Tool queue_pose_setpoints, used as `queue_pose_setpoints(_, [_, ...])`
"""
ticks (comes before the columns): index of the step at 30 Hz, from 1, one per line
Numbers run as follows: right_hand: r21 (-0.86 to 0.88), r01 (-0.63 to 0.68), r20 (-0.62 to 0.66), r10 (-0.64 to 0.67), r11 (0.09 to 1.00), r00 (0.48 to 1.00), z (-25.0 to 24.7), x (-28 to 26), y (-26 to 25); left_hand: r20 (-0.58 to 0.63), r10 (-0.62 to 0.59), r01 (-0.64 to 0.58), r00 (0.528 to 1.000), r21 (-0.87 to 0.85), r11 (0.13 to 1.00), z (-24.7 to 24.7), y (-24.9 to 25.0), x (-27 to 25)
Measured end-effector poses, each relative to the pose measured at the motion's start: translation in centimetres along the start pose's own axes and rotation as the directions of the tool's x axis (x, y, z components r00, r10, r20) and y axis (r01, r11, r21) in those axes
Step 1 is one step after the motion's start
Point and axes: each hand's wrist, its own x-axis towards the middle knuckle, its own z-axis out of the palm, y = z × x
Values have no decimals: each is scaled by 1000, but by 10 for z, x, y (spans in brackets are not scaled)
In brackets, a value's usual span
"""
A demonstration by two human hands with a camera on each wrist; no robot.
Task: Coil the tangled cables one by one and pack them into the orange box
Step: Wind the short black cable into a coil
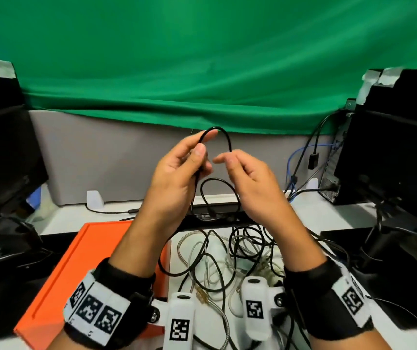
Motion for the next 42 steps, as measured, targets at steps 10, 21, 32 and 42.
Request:
queue_pose_setpoints(10, [327, 62, -161, -9, 943, 987, 6, 5, -4, -22, -57, 61, 998, 333, 941, -4, -2, -2])
queue_pose_setpoints(21, [113, -240, -226, 260, 964, 939, -29, 19, 24, -150, -204, 226, 967, 146, 963, -39, 2, 11])
queue_pose_setpoints(32, [72, 74, 160, -85, 995, 984, 20, -1, -7, 226, -381, 298, 897, 327, 897, -34, 19, -2])
queue_pose_setpoints(42, [-300, 118, 178, -66, 947, 982, 10, 0, 3, 226, -137, 232, 965, -480, 846, -33, 30, 4])
